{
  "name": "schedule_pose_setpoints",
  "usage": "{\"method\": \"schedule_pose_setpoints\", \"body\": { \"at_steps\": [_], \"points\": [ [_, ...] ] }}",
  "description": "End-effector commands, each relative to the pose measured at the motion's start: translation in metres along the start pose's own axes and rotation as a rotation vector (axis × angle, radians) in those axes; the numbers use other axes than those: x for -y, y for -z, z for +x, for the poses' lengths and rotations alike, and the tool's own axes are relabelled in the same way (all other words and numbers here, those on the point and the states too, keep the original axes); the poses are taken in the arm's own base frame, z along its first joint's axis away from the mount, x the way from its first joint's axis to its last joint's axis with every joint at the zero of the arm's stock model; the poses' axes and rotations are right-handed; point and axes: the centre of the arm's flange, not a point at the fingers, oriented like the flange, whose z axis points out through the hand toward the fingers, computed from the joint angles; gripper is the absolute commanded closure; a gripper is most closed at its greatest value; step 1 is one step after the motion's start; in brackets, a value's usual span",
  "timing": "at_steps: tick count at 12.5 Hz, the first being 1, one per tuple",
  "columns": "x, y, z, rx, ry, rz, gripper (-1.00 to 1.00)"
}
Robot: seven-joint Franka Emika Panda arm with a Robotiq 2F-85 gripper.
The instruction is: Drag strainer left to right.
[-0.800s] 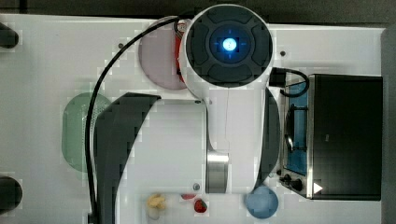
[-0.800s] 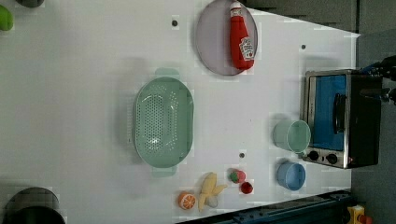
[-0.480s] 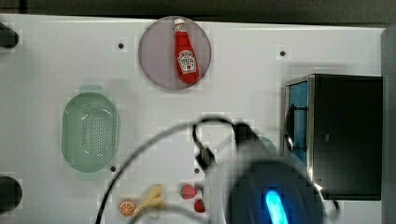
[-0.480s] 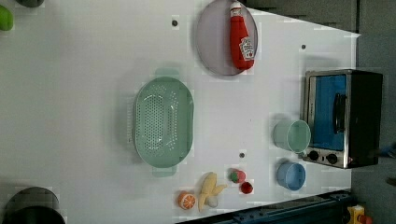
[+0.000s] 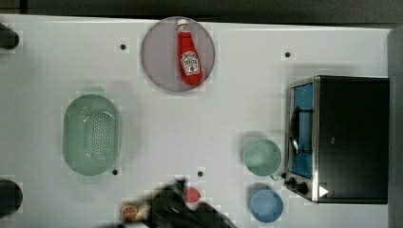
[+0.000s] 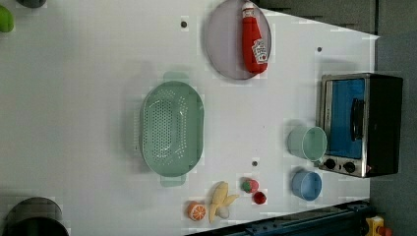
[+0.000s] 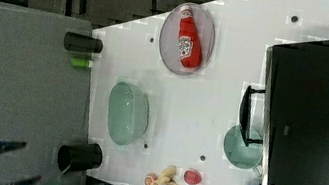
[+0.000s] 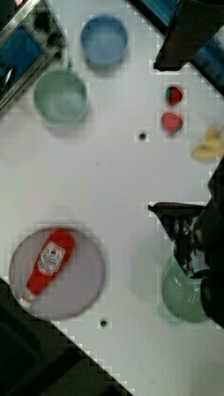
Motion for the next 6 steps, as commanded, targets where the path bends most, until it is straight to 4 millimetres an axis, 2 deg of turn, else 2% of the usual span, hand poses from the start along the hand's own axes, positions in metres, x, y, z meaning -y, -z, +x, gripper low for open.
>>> {"method": "schedule_pose_setpoints", "body": {
  "at_steps": [1, 4, 6],
  "points": [
    [0.093, -0.128, -0.046, 0.098, 0.085, -0.176, -1.0],
    [0.149, -0.196, -0.106, 0.076, 0.049, -0.191, -1.0],
    [0.179, -0.245, -0.141, 0.087, -0.034, -0.176, -1.0]
  ]
}}
